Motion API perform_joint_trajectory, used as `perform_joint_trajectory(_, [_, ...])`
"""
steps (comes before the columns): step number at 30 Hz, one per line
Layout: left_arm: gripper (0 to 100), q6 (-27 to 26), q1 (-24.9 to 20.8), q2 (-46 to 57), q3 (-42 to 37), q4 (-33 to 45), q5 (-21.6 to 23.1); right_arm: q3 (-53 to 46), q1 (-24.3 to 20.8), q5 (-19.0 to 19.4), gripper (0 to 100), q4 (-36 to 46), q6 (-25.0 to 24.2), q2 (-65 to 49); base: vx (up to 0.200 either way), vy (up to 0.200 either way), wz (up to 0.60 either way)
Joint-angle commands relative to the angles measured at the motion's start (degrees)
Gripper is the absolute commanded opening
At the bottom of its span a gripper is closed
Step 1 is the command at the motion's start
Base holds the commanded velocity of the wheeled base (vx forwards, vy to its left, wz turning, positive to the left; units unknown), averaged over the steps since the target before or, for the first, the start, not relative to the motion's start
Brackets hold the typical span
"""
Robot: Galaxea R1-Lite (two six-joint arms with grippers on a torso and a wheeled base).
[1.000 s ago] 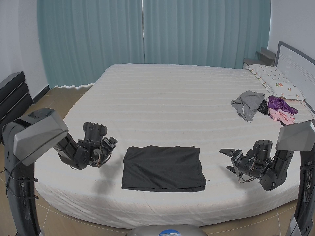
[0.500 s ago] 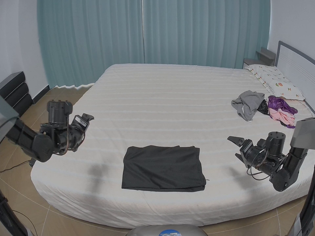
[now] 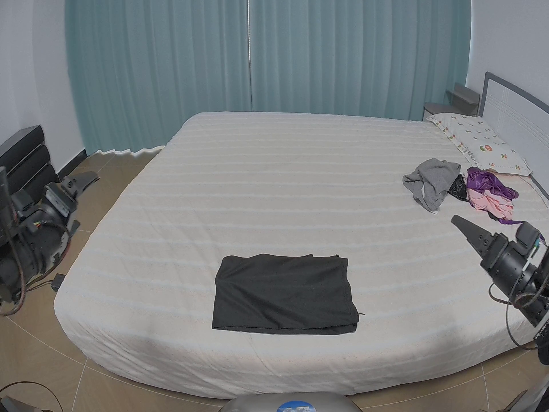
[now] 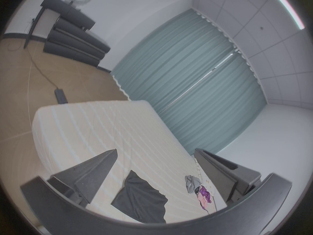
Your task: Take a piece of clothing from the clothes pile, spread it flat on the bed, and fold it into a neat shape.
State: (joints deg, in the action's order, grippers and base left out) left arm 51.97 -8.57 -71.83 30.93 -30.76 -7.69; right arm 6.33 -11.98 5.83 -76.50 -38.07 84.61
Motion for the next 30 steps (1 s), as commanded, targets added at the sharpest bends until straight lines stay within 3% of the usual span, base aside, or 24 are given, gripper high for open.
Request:
perform_joint_trajectory(1, [100, -17.52, 0.22, 38.87, -9.66, 12.65, -2.85, -5.8, 0.29, -1.17, 100, 28.51, 16.63, -46.29, 0.0, 0.0, 0.0])
perform_joint_trajectory(7, [100, -26.83, 1.71, 52.05, -9.48, 19.68, -3.03, -0.17, 0.38, -0.64, 100, 56.46, 26.12, -66.25, 0.0, 0.0, 0.0])
perform_joint_trajectory(9, [100, -29.73, 3.21, 56.36, -9.57, 23.11, -2.94, 2.29, 0.91, -0.64, 100, 67.88, 32.18, -73.63, 0.0, 0.0, 0.0])
perform_joint_trajectory(12, [100, -32.81, 6.2, 60.31, -9.48, 26.54, -2.59, 3.69, 1.26, -0.55, 100, 74.74, 37.81, -78.9, 0.0, 0.0, 0.0])
perform_joint_trajectory(17, [100, -35.88, 7.6, 65.85, -9.57, 27.33, -1.45, 3.69, 2.4, -1.17, 100, 73.86, 40.18, -78.99, 0.0, 0.0, 0.0])
perform_joint_trajectory(23, [100, -39.58, 8.13, 70.42, -9.83, 30.93, -0.92, 3.69, 6.89, -3.63, 100, 72.19, 45.45, -78.99, 0.0, 0.0, 0.0])
perform_joint_trajectory(30, [100, -41.42, 8.48, 71.3, -10.19, 31.64, -0.04, 2.64, 11.98, -0.73, 100, 73.95, 48.71, -84.61, 0.0, 0.0, 0.0])
